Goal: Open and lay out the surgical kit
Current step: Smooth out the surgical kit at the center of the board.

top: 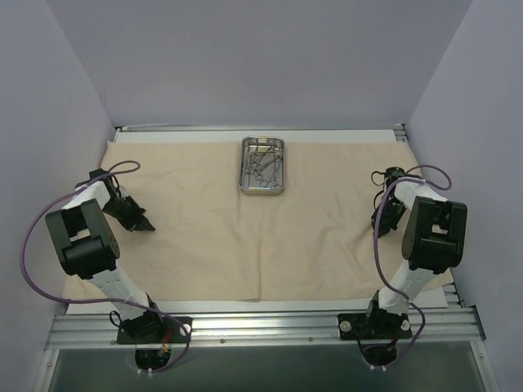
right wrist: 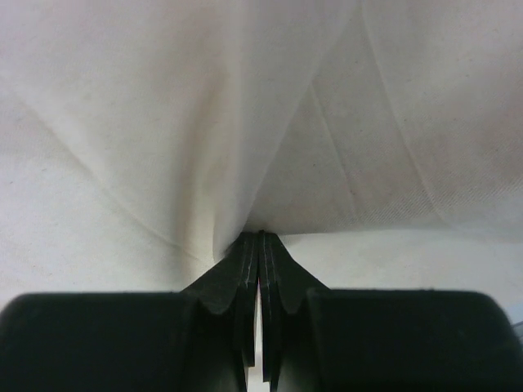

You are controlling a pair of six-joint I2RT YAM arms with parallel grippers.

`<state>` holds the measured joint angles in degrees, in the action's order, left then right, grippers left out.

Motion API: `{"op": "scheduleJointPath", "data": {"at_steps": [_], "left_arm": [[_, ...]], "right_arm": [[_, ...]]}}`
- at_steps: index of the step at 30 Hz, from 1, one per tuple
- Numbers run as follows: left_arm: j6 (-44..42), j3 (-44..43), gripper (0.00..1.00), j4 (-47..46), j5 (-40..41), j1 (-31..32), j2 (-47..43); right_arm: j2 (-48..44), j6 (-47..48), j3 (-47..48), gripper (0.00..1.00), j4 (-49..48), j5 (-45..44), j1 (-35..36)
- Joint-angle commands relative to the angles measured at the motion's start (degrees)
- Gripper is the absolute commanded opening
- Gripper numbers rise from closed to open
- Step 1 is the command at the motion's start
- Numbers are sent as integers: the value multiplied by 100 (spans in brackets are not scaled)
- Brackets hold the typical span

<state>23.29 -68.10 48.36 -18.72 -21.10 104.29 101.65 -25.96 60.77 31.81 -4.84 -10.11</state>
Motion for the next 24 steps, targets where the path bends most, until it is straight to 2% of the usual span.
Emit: {"op": "scheduleJointPath", "data": {"at_steps": [1, 10, 14, 19, 24], "left_arm": [[-96, -231, 3, -19, -149, -43, 74], [-114, -213, 3, 7, -97, -69, 65], [-132, -213, 3, 42, -62, -104, 30], [-97, -248, 3, 33, -61, -96, 48], [-53, -292, 3, 7, -167, -113, 214]], "right_arm": [[250, 11, -347, 0, -70, -112, -491], [-92, -93, -452, 0, 220, -359, -958], [-522, -129, -426, 0, 395, -79, -1019], [-910, 212, 258, 0, 326, 185, -975], [-297, 389, 883, 0, 63, 614, -932]]}}
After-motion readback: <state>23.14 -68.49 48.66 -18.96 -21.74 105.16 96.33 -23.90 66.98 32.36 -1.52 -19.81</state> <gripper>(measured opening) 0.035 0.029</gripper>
